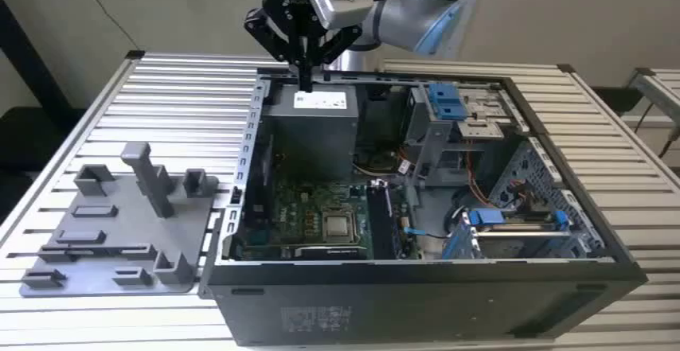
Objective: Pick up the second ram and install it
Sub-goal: 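Reach for the second ram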
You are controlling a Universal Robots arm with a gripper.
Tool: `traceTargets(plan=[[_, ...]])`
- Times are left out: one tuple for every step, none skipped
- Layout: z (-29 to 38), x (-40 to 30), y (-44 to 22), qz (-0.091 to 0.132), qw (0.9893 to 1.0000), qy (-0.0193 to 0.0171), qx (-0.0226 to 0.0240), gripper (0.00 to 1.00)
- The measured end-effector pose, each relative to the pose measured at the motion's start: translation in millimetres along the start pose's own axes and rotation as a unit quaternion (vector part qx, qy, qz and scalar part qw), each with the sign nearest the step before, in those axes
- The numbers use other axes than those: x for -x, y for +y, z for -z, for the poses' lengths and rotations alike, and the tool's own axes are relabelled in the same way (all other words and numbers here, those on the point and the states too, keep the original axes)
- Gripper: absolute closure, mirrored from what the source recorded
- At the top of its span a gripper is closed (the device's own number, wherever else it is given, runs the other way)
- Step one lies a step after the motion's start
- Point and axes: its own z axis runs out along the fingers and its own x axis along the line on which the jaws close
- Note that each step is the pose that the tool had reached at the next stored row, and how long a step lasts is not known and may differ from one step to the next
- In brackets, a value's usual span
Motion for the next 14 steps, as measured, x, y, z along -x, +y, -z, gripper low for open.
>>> traceTargets(plan=[[0.0,0.0,0.0,0.000,1.0000,0.0000,0.0000,0.89],[0.0,0.0,0.0,0.000,1.0000,0.0000,0.0000,0.89],[0.0,0.0,0.0,0.000,1.0000,0.0000,0.0001,0.89],[0.0,0.0,0.0,0.000,1.0000,0.0000,0.0001,0.89],[0.1,0.0,0.0,0.000,1.0000,0.0000,0.0000,0.89],[0.2,0.0,0.0,0.000,1.0000,0.0000,0.0000,0.89],[0.2,0.0,-0.1,0.000,1.0000,0.0001,0.0000,0.89],[0.2,0.0,-0.1,0.000,1.0000,0.0001,0.0000,0.89],[0.2,0.0,-0.1,0.000,1.0000,0.0001,-0.0001,0.89],[0.1,0.0,0.0,0.000,1.0000,0.0000,-0.0001,0.89],[0.1,0.0,0.0,0.000,1.0000,0.0000,-0.0002,0.89],[0.1,0.0,0.0,0.000,1.0000,0.0000,-0.0002,0.89],[0.1,0.0,0.0,0.000,1.0000,0.0000,-0.0003,0.89],[0.1,0.0,0.0,0.000,1.0000,0.0000,-0.0004,0.89]])
